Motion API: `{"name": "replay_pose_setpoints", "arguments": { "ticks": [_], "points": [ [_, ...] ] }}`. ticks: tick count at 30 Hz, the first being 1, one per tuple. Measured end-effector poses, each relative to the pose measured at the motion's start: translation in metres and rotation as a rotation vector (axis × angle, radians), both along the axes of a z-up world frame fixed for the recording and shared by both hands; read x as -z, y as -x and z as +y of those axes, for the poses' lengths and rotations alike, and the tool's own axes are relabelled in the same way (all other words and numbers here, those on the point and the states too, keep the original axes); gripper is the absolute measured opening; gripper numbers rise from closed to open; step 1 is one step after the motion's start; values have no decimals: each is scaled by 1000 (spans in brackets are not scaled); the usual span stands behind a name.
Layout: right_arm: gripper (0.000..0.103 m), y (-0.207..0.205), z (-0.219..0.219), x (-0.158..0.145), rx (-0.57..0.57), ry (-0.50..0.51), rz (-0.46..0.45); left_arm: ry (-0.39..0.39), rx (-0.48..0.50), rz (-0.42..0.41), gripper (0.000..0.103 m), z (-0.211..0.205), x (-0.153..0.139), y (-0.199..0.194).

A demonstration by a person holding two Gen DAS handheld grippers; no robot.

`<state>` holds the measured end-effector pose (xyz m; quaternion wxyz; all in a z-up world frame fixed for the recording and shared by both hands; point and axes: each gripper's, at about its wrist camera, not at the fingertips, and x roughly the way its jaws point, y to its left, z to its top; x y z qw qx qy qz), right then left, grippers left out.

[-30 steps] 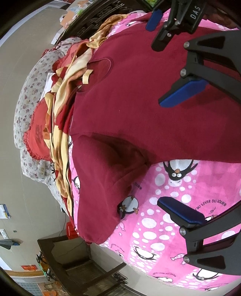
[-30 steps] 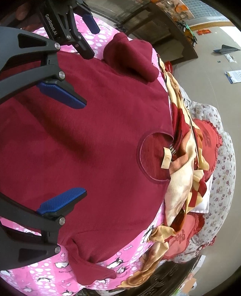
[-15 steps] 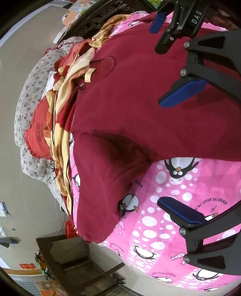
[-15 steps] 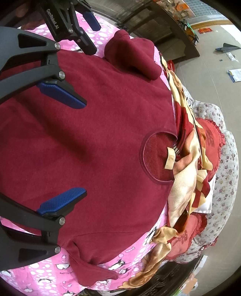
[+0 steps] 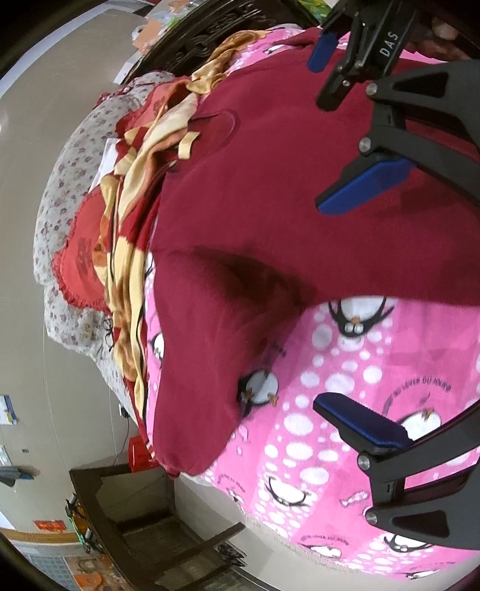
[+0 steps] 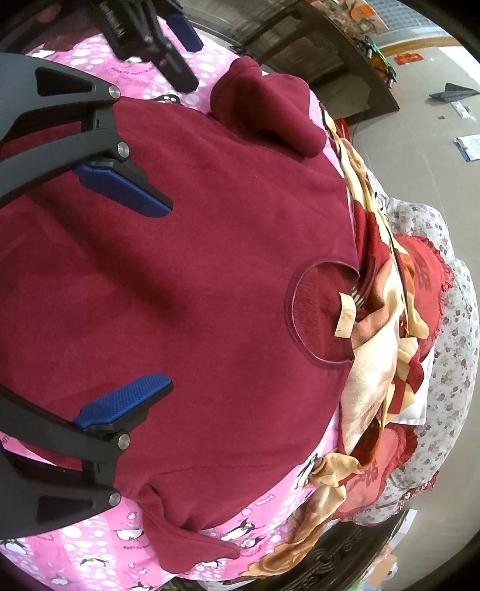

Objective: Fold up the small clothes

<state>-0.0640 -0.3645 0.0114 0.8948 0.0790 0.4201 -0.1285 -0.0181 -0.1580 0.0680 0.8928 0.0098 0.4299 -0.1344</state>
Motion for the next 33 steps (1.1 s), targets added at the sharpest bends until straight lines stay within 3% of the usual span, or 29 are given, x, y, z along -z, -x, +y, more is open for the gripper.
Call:
{"name": "replay_pose_setpoints", "arguments": {
  "ticks": [12, 16, 20, 28, 33],
  "points": [
    [102, -5, 8, 3, -24, 1, 12, 10, -84, -15, 99, 56, -8, -28],
    [102, -3, 5, 4, -18, -22, 14, 84, -193, -7, 99, 98, -9, -60],
    [102, 0, 7, 2, -24, -45, 9, 201, -305, 51, 88, 140, -1, -112],
    [102, -1, 14, 3, -59, -45, 35, 452, -509, 246, 83, 189, 52, -196],
    [102, 1, 9, 2, -54, -22, 42, 382, -479, 215, 83, 178, 58, -218]
  ]
}}
